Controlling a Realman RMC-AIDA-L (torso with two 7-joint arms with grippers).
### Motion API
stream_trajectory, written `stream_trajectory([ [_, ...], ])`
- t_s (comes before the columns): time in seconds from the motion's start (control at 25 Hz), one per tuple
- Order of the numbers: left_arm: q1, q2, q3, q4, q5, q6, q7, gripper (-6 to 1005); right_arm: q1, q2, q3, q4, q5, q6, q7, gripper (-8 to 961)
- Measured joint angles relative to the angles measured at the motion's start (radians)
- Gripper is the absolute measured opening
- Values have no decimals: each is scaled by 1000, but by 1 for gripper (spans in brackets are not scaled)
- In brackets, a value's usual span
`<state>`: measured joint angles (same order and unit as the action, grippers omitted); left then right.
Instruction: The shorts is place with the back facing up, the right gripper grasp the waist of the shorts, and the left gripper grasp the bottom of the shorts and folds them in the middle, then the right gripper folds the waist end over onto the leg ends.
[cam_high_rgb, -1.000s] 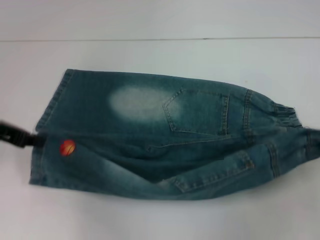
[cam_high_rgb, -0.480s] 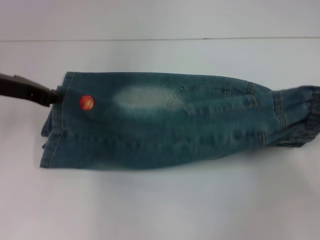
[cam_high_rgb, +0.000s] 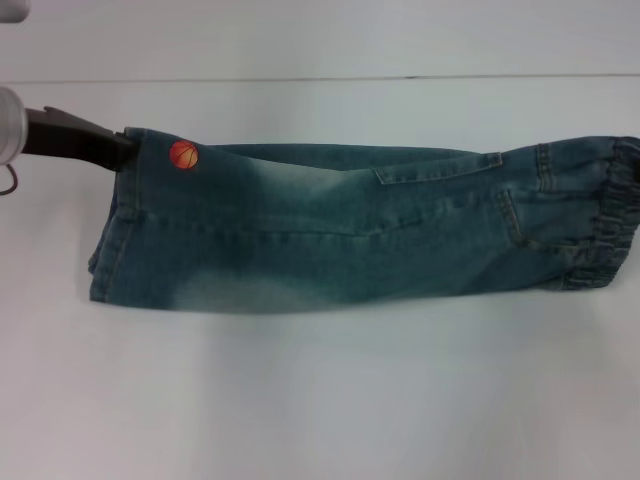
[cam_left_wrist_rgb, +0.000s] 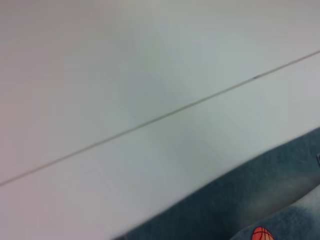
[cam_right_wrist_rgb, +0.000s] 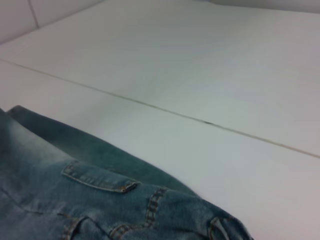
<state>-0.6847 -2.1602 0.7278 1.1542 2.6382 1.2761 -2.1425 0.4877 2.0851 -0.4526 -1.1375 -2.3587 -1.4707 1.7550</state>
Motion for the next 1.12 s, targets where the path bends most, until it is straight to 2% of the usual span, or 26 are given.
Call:
stream_trajectory([
  [0.24, -1, -1, 39, -30, -19, -87, -9, 15, 19, 0, -38, 38, -3, 107, 12, 46],
  [0.68, -18, 0, 50, -74, -25, -202, -11, 15, 29, -2, -82, 81, 1, 241, 13, 47],
  [0.96, -33, 0, 58, -98, -24, -233, -11, 16, 44, -1, -101, 110, 4, 283, 14, 48],
  [1.12, -37, 0, 58, -118, -22, -261, -11, 49, 60, -1, -106, 136, 2, 310, 17, 48],
])
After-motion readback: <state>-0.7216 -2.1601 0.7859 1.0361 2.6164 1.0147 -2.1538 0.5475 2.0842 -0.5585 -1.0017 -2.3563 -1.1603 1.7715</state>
